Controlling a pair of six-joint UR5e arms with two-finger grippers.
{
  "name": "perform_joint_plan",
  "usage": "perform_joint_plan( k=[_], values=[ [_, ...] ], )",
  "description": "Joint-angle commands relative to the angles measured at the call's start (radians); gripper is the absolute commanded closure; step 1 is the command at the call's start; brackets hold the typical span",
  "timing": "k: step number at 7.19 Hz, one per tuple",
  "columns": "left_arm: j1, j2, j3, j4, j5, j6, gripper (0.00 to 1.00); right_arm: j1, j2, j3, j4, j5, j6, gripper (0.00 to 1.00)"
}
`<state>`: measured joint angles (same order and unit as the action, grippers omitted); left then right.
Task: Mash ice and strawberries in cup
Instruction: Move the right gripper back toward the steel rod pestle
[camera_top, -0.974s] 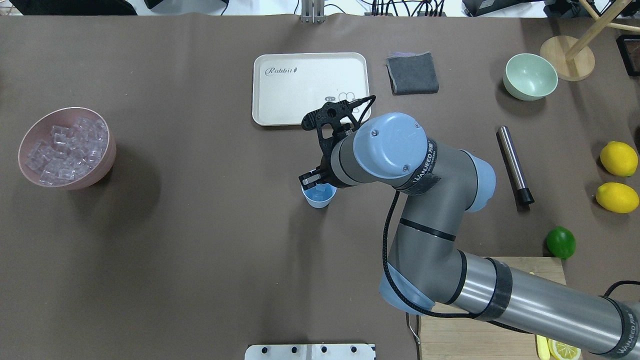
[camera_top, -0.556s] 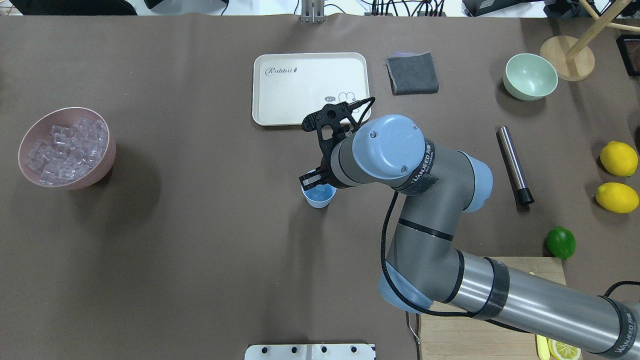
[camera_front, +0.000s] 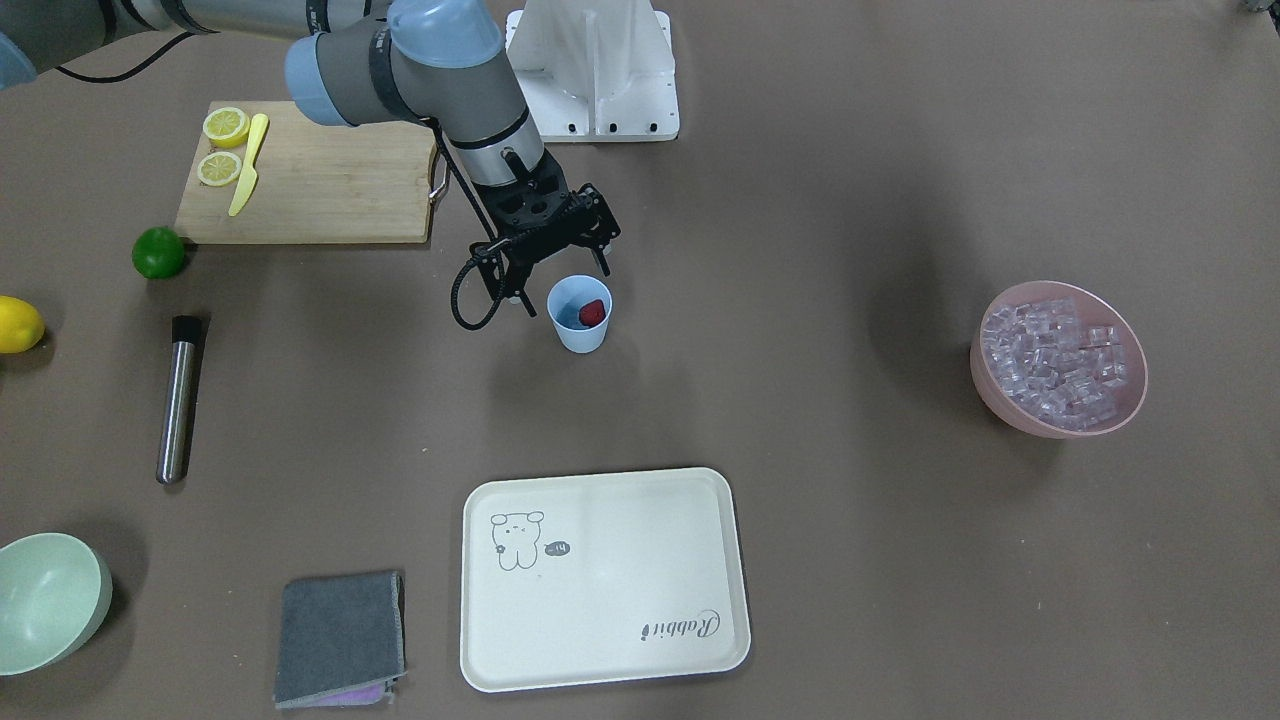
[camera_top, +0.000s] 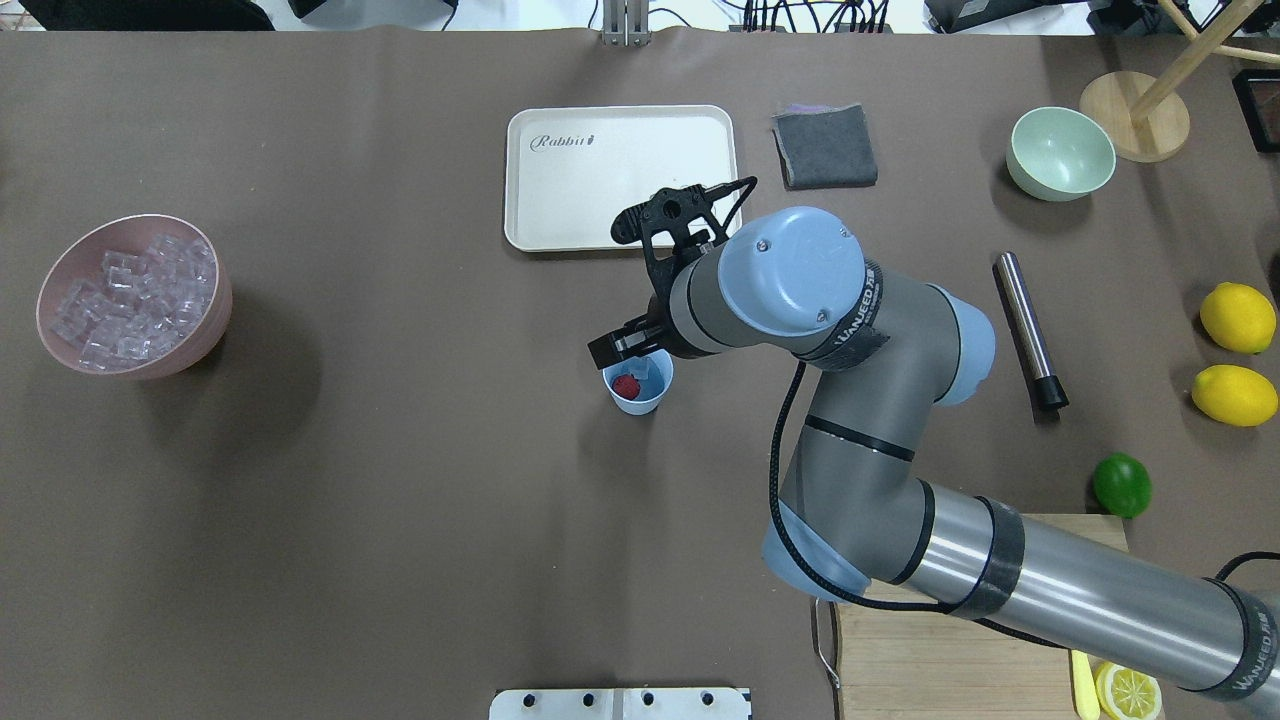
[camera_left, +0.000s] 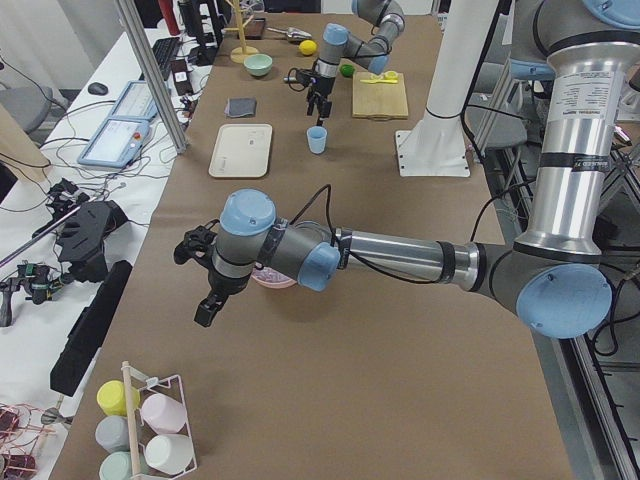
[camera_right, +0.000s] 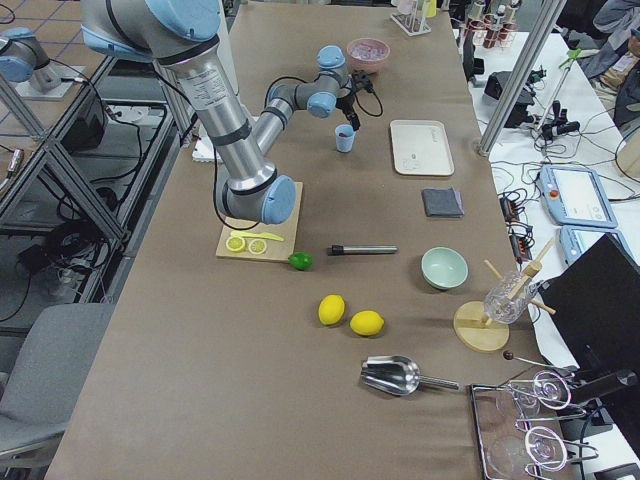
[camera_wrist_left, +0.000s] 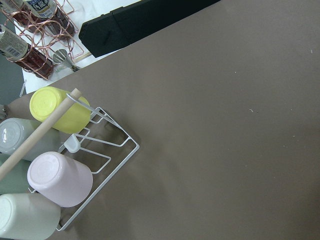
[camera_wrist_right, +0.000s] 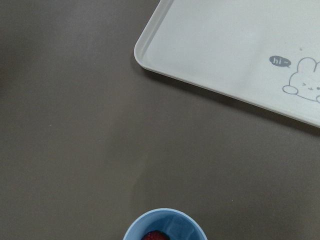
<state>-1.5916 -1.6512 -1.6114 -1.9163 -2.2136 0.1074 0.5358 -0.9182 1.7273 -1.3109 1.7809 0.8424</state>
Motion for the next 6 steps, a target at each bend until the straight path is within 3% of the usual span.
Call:
perform_joint_plan(
  k=[1,4,6],
  values=[
    [-0.001,0.001,-0.005,0.0,0.0,0.002,0.03,0.123,-0.023,0.001,-0.007,0.157,0.0,0.0],
    [-0.008,0.007,-0.015,0.0,0.0,0.002,0.03,0.313,-0.126,-0.003,-0.011,0.277,-0.04,0.0],
    [-0.008,0.01,-0.013,-0.018,0.005,0.0,0.03,0.458,-0.152,-0.028,-0.149,0.35,-0.211,0.0]
  ],
)
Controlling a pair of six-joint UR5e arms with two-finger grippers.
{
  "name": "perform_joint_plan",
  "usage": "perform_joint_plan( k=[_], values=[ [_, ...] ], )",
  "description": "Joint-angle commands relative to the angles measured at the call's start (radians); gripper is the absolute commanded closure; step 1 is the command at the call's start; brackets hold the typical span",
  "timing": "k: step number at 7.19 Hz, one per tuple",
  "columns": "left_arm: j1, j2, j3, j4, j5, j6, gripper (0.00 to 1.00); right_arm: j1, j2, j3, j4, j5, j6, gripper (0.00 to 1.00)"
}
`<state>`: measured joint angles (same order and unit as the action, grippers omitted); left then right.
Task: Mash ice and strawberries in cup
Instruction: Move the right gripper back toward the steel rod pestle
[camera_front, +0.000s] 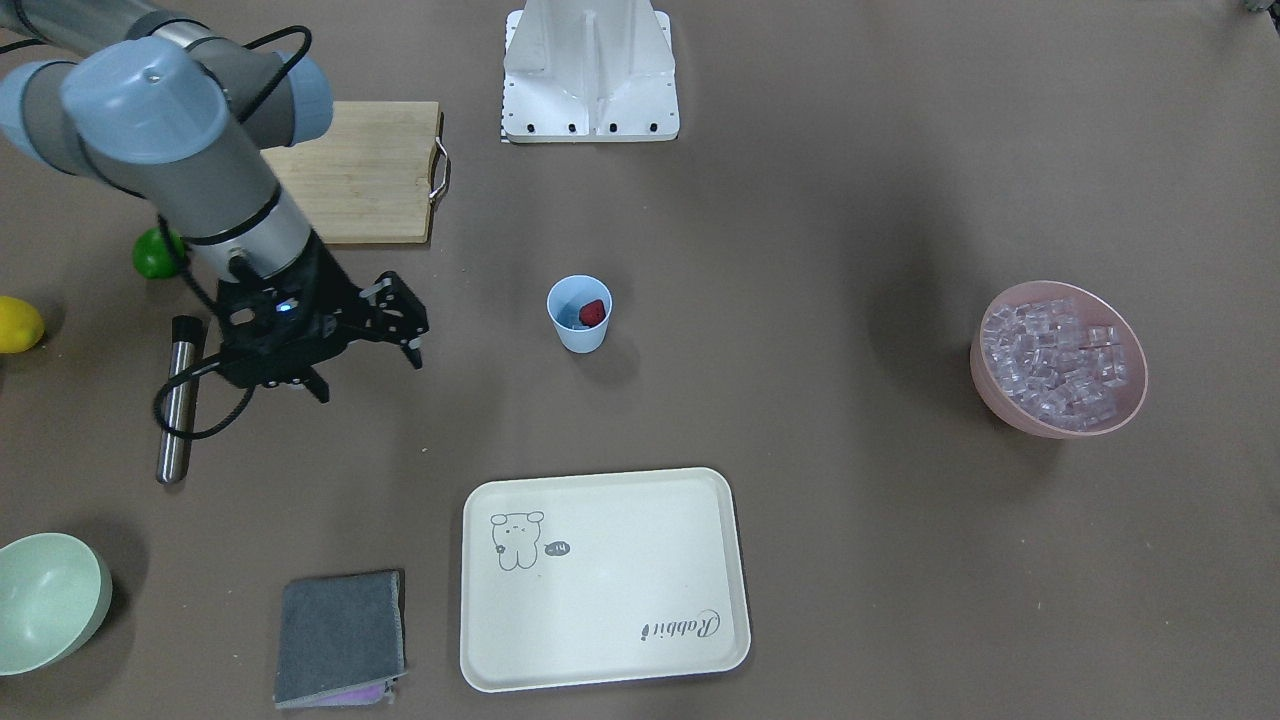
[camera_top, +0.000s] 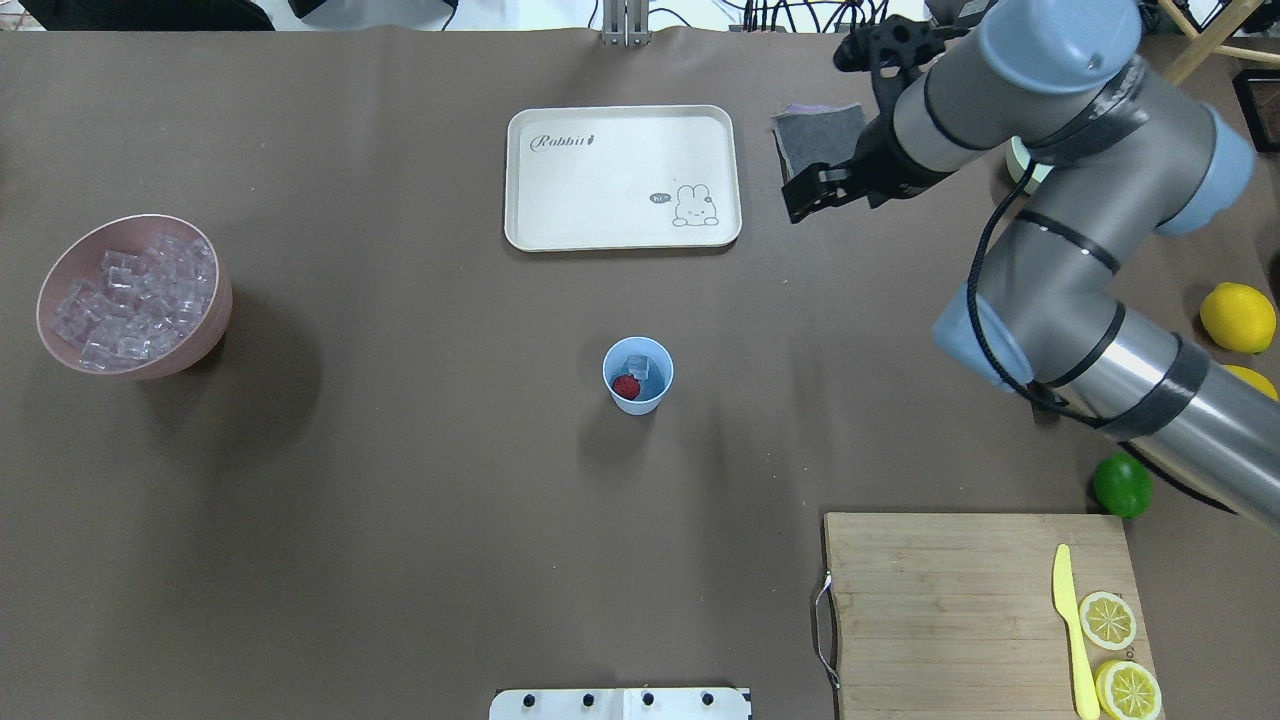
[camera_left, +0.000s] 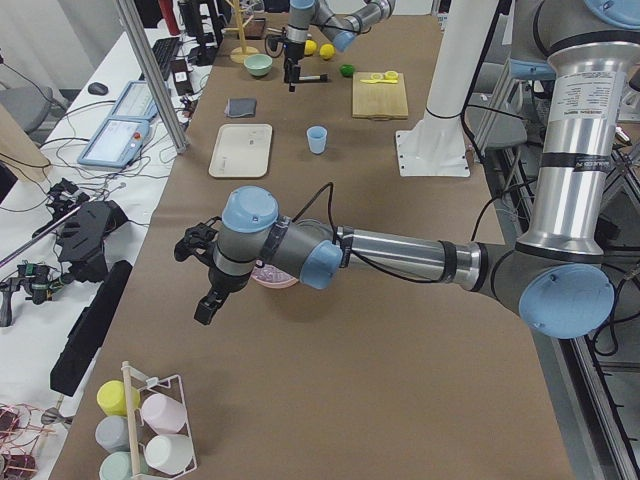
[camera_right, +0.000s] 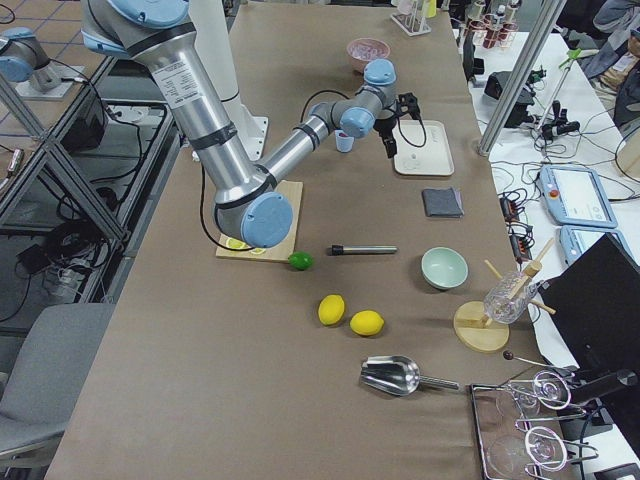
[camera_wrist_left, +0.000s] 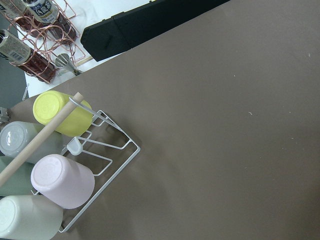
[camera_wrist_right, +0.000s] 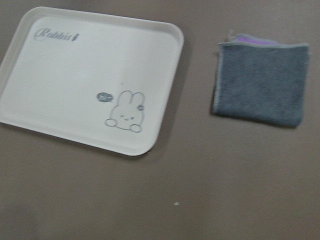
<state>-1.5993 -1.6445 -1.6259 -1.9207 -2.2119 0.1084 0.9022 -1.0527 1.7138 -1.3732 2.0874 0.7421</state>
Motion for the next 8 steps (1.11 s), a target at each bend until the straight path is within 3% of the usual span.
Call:
perform_joint_plan(
  k=[1,4,8],
  values=[
    [-0.001,0.006,-0.002,-0.029,0.003,-0.001,0.03,0.127,-0.015,-0.038,-0.166,0.043,-0.189,0.0],
    [0.001,0.005,0.006,-0.018,0.004,-0.009,0.03,0.199,-0.02,-0.192,-0.185,0.106,-0.268,0.0],
    [-0.013,0.063,-0.052,-0.063,0.009,-0.004,0.03,0.138,-0.084,-0.264,-0.168,0.085,-0.27,0.01]
  ],
)
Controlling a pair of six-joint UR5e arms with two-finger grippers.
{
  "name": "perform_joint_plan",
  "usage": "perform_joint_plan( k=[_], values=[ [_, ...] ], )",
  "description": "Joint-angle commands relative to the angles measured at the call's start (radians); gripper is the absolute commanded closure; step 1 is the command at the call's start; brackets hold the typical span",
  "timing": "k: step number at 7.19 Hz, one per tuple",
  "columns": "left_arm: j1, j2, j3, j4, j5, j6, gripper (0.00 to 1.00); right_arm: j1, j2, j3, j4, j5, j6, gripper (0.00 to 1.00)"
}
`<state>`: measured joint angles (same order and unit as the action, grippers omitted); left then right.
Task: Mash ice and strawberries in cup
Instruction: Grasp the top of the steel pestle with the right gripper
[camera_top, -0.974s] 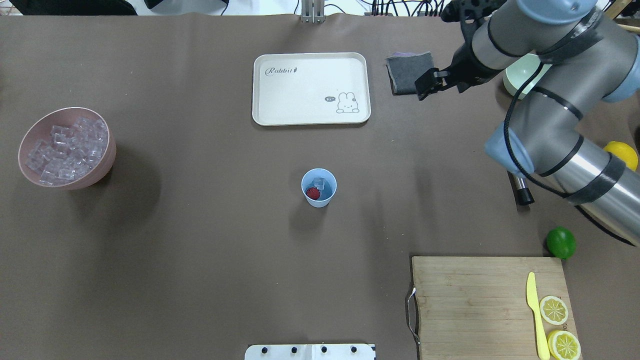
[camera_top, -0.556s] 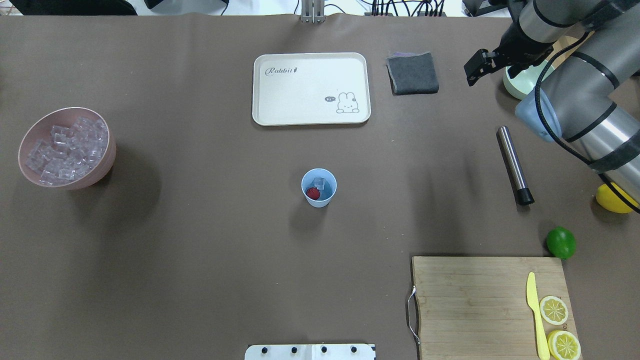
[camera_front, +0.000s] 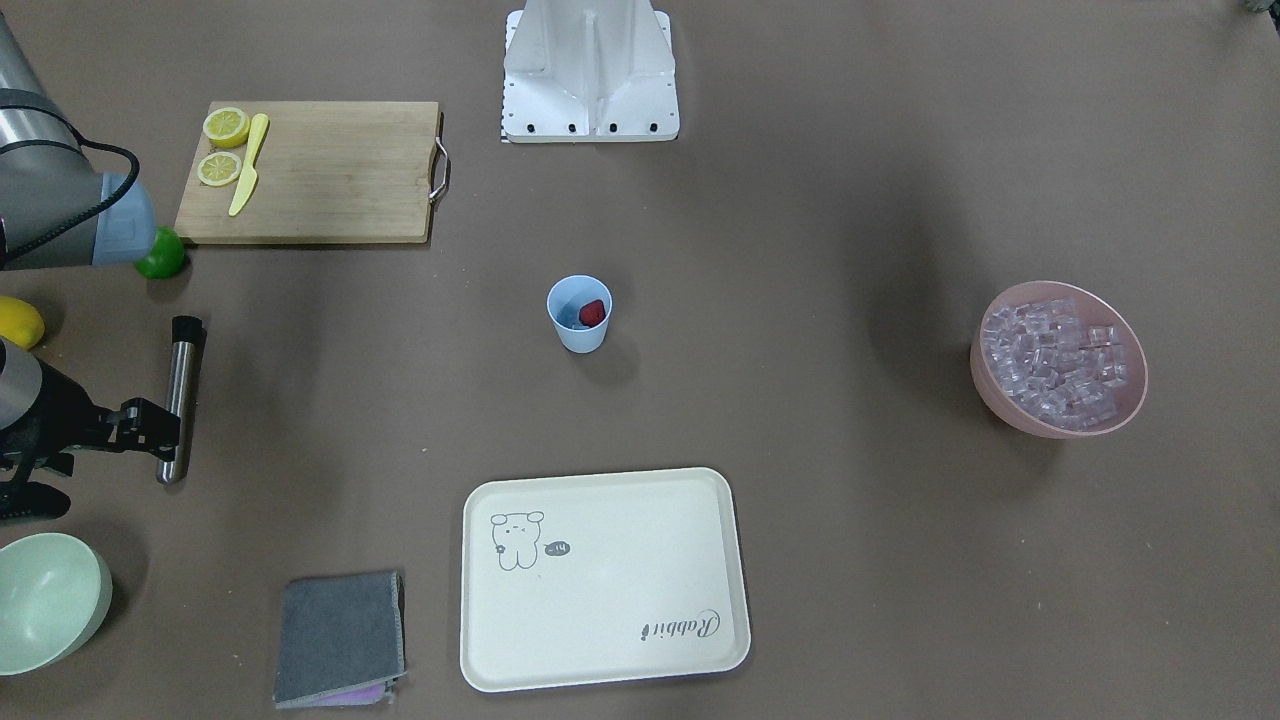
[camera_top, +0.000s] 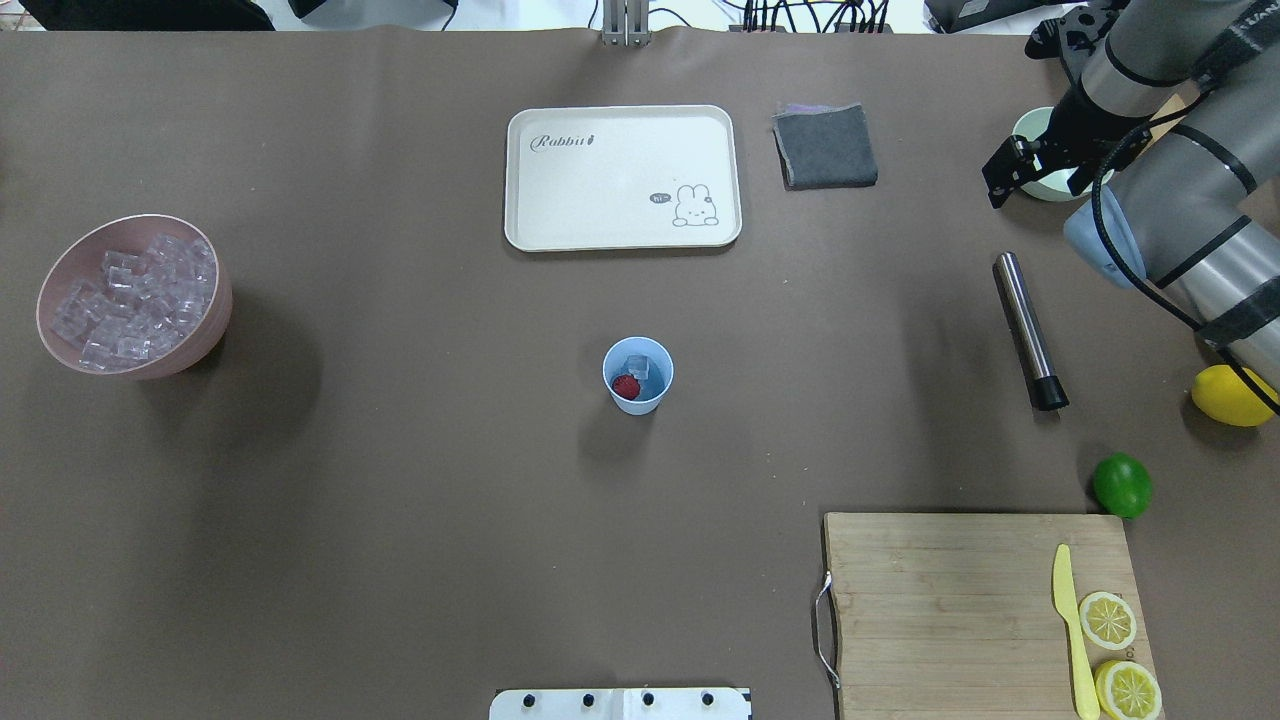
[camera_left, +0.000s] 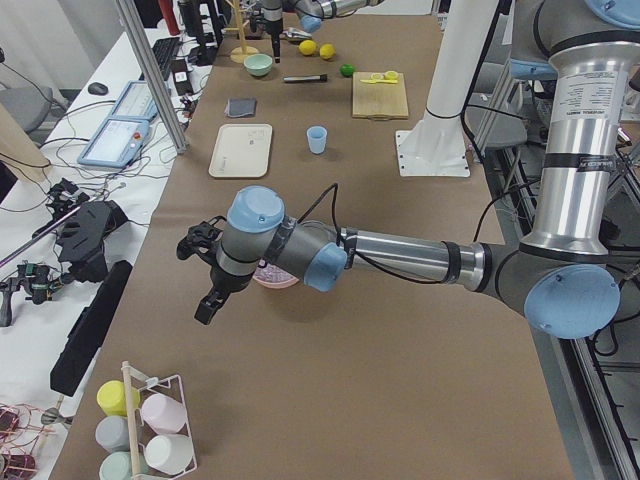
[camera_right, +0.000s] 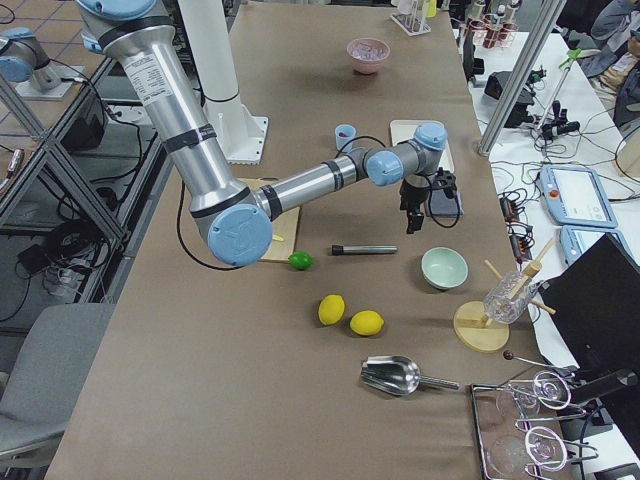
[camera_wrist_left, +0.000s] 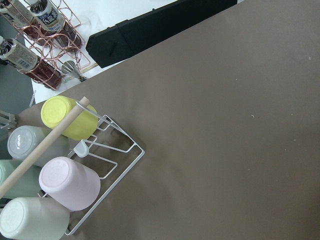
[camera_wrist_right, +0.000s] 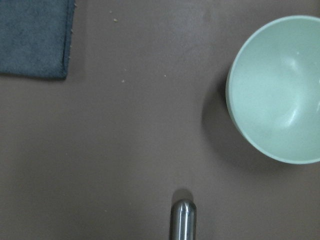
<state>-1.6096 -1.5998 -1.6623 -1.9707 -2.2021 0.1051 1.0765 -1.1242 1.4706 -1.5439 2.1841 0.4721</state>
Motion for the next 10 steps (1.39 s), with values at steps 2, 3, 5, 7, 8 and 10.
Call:
perform_joint_plan(
  k=[2,3,5,7,8,10],
  values=[
    [-0.003,0.034,-0.016,-0.049,-0.001,0.001,0.03,-0.055,-0.017,-0.059,0.004,-0.018,-0.001,0.01],
    [-0.003,0.035,-0.016,-0.062,-0.001,0.002,0.03,-0.059,-0.017,-0.079,0.004,-0.018,-0.003,0.01],
    [-0.003,0.034,-0.017,-0.08,0.001,0.002,0.03,-0.076,-0.012,-0.111,0.007,-0.035,-0.004,0.01],
    [-0.003,0.038,-0.02,-0.097,0.001,0.002,0.03,-0.089,-0.017,-0.191,0.129,-0.041,-0.004,0.02],
    [-0.003,0.063,-0.02,-0.143,0.001,0.001,0.03,-0.089,-0.017,-0.199,0.143,-0.041,-0.006,0.02],
    [-0.003,0.072,-0.022,-0.151,-0.001,0.001,0.03,-0.087,-0.014,-0.196,0.145,-0.034,-0.006,0.32]
  ],
)
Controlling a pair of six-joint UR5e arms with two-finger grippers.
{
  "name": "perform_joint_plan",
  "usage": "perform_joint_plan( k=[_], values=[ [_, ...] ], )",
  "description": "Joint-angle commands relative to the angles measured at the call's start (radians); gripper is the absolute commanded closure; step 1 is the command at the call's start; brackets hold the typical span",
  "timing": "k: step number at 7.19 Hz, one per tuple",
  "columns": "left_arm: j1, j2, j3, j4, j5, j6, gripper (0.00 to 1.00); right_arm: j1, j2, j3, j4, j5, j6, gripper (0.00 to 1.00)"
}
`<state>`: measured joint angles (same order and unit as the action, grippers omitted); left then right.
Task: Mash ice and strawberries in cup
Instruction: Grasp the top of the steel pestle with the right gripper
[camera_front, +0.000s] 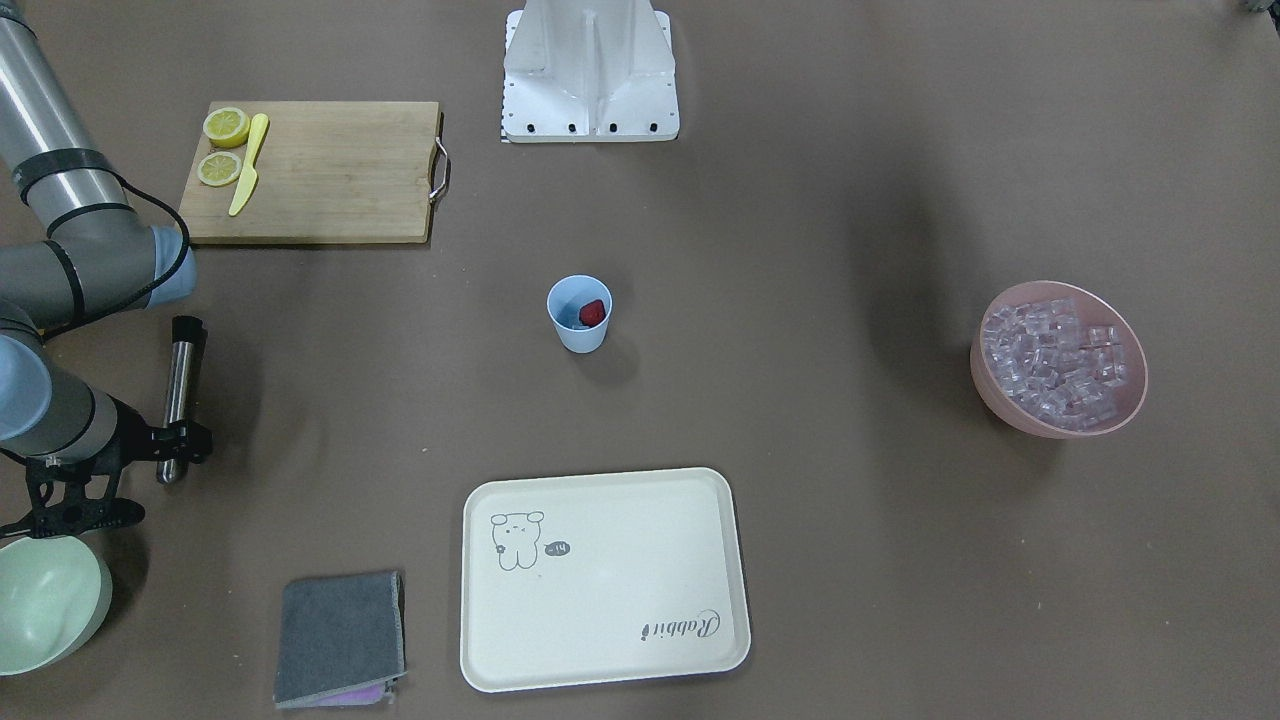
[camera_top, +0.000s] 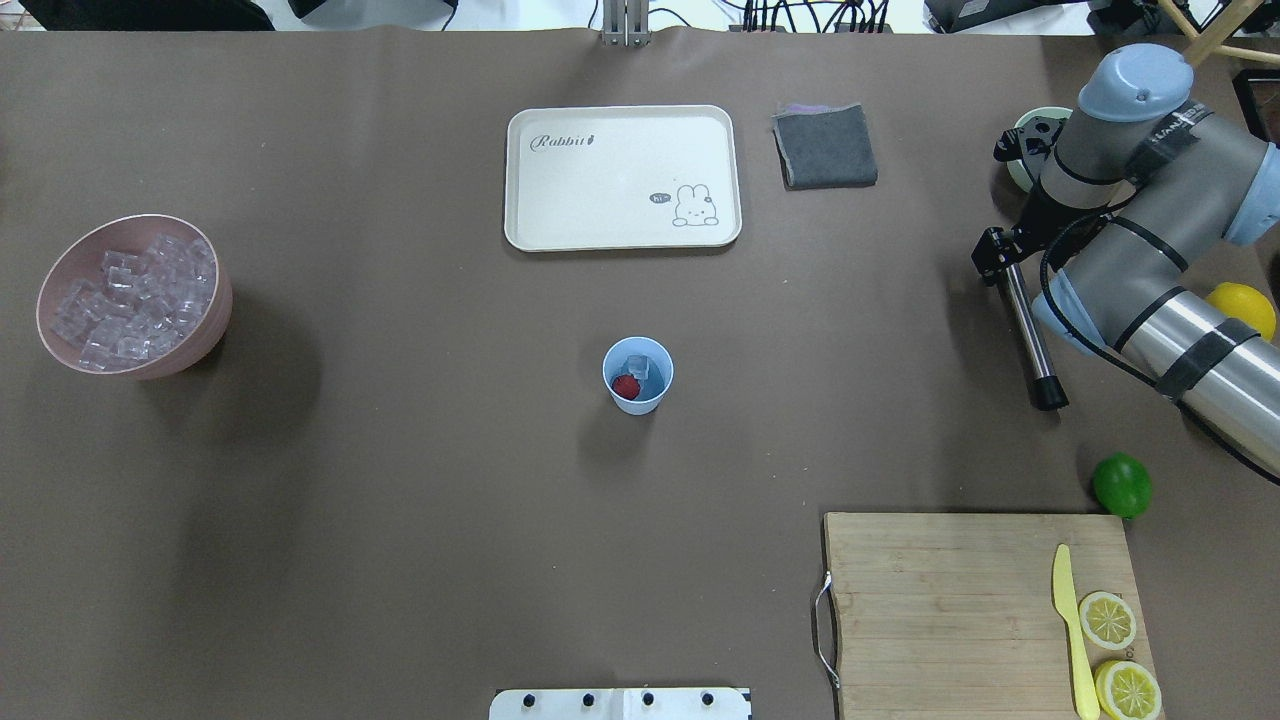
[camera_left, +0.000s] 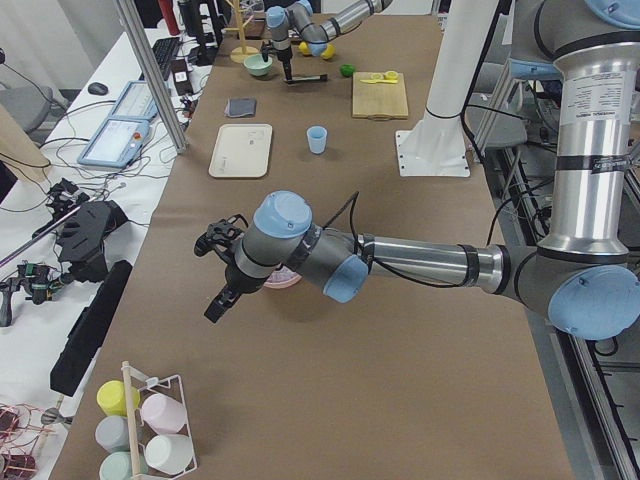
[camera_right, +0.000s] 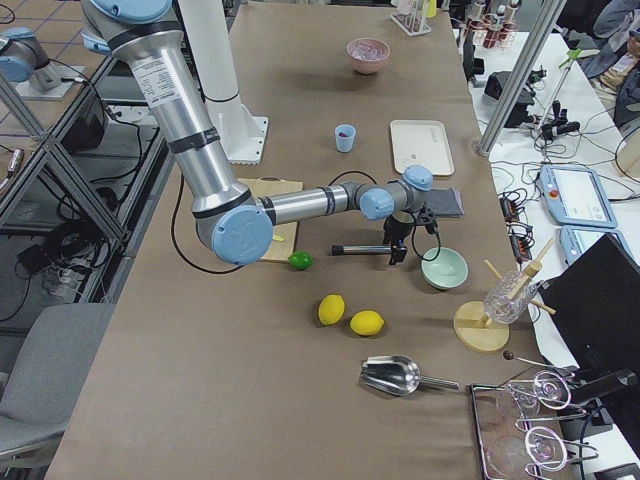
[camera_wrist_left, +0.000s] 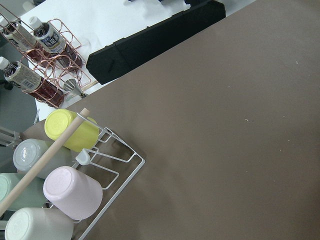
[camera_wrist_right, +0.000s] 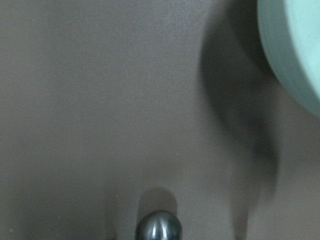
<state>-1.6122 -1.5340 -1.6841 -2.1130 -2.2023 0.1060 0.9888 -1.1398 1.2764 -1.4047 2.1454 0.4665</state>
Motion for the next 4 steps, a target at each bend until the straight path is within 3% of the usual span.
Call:
perform_joint_plan(
  k=[1,2,3,4],
  values=[
    [0.0,0.008,0.0,-0.008,-0.001,0.0,0.03,0.01,0.005,0.0,0.004,0.008,0.0,0.61],
    [0.0,0.008,0.001,-0.008,-0.001,0.0,0.03,0.014,0.008,0.006,0.0,0.01,0.0,0.88],
    [0.002,0.008,0.004,-0.008,0.001,0.0,0.03,0.014,0.009,0.009,-0.003,0.01,0.0,1.0],
    [0.0,0.008,0.003,-0.01,-0.001,0.0,0.03,0.014,0.009,0.014,0.0,0.01,0.0,1.0]
  ],
)
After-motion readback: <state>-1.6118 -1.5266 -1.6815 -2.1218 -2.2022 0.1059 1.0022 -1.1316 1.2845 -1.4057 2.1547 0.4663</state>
